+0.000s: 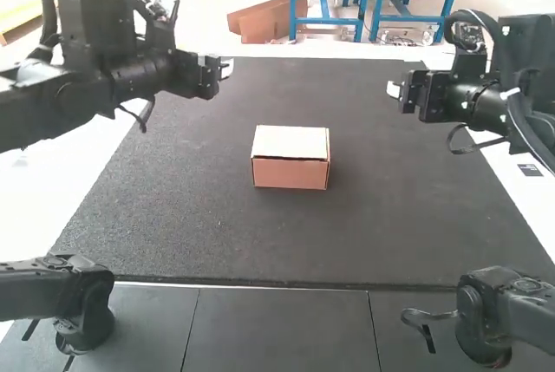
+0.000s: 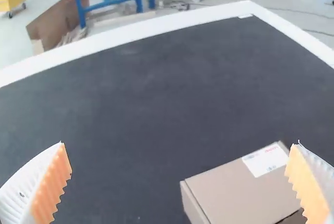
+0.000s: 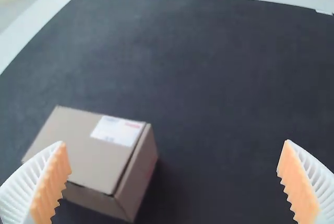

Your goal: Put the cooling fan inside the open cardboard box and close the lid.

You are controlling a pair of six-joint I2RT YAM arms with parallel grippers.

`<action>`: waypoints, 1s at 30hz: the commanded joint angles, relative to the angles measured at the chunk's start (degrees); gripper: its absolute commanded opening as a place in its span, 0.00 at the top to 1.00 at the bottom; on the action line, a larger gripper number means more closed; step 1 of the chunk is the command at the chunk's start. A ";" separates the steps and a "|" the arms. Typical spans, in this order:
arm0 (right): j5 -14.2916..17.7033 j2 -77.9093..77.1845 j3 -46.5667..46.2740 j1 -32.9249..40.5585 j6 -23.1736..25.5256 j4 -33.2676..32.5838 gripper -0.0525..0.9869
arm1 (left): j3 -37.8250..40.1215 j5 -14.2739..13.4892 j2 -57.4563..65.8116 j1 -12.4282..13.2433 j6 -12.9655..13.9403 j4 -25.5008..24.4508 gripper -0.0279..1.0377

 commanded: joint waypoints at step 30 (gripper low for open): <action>0.05 -18.10 -19.83 -6.50 -3.35 28.16 0.08 | -29.86 -4.27 -35.56 0.86 8.75 22.81 0.07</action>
